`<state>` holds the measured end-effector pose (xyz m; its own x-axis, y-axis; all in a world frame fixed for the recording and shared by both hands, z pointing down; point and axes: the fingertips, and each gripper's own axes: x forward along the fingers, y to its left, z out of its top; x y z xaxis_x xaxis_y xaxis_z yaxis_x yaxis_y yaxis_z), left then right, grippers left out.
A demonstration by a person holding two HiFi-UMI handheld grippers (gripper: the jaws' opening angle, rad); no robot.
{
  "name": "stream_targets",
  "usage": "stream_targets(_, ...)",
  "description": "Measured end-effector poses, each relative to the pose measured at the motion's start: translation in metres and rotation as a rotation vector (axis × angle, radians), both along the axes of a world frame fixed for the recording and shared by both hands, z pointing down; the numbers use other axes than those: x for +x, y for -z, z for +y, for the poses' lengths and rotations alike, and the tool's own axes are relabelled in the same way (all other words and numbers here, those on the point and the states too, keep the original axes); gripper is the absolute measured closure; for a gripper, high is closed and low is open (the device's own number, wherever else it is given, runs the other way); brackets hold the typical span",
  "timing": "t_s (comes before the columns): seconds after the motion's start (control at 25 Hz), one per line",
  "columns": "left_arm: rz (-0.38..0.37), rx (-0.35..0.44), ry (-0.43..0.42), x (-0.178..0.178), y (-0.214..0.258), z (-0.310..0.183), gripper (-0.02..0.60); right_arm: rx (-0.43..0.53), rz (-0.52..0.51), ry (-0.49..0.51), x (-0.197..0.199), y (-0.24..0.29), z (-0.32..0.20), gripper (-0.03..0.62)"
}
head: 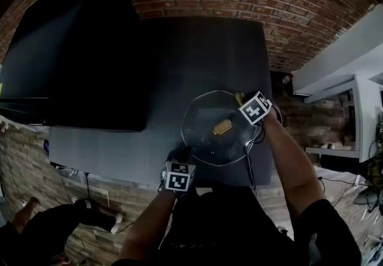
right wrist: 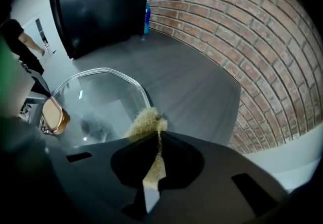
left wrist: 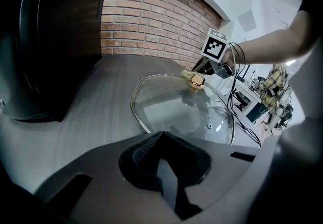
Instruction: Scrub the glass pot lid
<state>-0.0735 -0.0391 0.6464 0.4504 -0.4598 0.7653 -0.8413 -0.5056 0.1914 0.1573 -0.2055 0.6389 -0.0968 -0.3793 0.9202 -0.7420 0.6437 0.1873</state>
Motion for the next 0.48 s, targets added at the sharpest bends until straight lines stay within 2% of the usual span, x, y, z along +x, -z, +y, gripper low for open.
stream_targets(0.48, 0.006, -0.004, -0.014, -0.002, -0.001, -0.001, 0.549, -0.018, -0.03, -0.079, 0.028, -0.001, 0.052, 0.569)
